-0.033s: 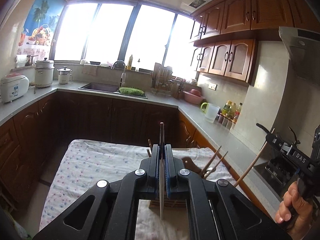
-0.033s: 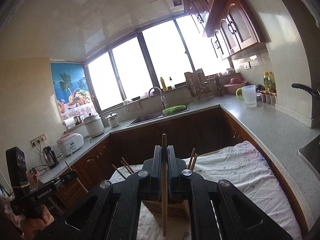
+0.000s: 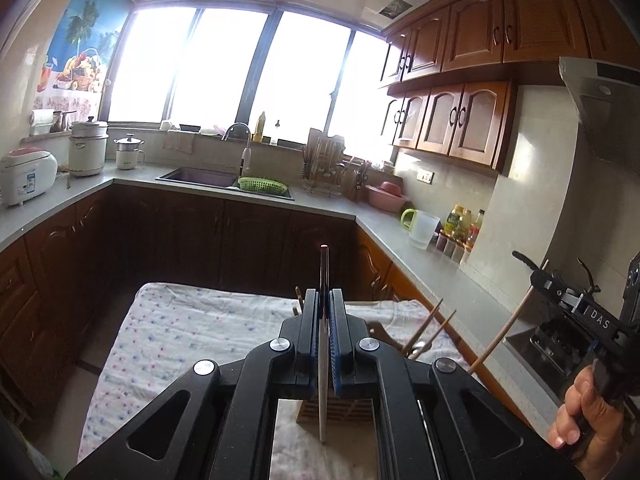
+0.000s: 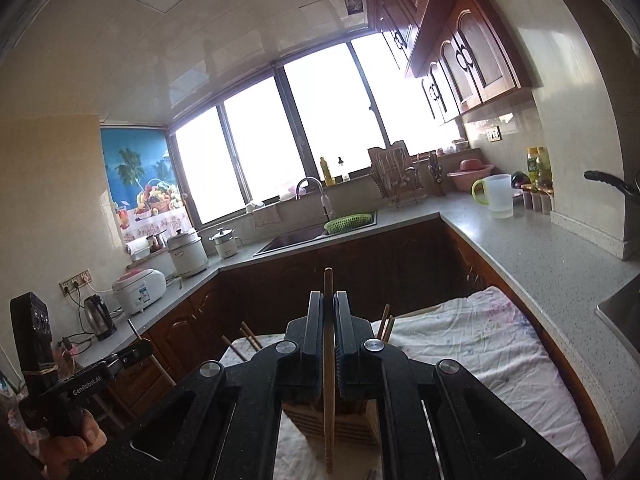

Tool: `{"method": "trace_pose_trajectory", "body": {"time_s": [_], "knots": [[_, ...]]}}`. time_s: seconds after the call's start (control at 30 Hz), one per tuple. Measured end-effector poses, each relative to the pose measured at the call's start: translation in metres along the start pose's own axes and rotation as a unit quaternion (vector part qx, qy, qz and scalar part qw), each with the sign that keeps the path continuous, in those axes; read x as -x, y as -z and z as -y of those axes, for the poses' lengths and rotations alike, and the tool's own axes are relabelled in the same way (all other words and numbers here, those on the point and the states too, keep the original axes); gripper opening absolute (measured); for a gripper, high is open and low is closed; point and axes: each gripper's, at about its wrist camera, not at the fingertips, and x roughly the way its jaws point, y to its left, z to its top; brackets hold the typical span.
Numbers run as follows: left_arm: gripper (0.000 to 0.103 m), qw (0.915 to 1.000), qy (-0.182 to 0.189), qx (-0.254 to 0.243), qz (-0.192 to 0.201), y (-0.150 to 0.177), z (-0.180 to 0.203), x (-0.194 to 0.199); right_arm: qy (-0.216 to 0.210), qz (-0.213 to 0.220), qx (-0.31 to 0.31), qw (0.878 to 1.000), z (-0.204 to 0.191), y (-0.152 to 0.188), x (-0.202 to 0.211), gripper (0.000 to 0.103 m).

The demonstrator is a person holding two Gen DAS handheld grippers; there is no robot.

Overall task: Organize utensils
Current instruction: 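Lift both chopsticks and lower them into the wooden holder, then open both tools to release the chopsticks into the holder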

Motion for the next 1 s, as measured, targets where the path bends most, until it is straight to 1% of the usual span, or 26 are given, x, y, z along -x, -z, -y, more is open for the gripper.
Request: {"method": "trace_pose_trajectory", "body": {"time_s": [0.1,0.23,0.37,0.47,0.63,0.73,0.83,1.0], "knots": [[0.003,0.9999,0.001,0.005,0.014,-0.008,-0.003,-0.019,0.004,0.012,-0.002,1.000,0.003,-0.010,-0.012,0.005],[0.003,0.9996,0.003,0.011,0.025,-0.010,-0.003,-0.047,0.008,0.026,-0.002,1.000,0.005,-0.019,-0.026,0.005],[0.003,0.9995,0.000,0.010,0.030,-0.005,0.001,-0.077,0.014,0.036,0.001,0.999,0.006,-0.022,-0.039,0.005],[0.003,0.9995,-0.006,0.010,0.030,0.004,0.000,-0.097,0.021,0.041,0.010,0.999,0.005,-0.018,-0.049,0.005],[0.003,0.9994,-0.009,0.024,0.023,0.025,-0.003,-0.127,0.032,0.036,0.020,0.999,0.008,-0.002,-0.063,0.005],[0.003,0.9995,-0.009,0.027,0.015,0.038,-0.006,-0.138,0.034,0.028,0.017,0.999,0.012,0.011,-0.070,0.005],[0.003,0.9996,-0.006,0.027,0.008,0.048,-0.008,-0.141,0.035,0.017,0.014,0.999,0.016,0.025,-0.074,0.005],[0.004,0.9995,-0.005,0.026,-0.019,0.065,-0.016,-0.147,0.038,-0.012,0.009,0.999,0.023,0.048,-0.082,0.005]]}}
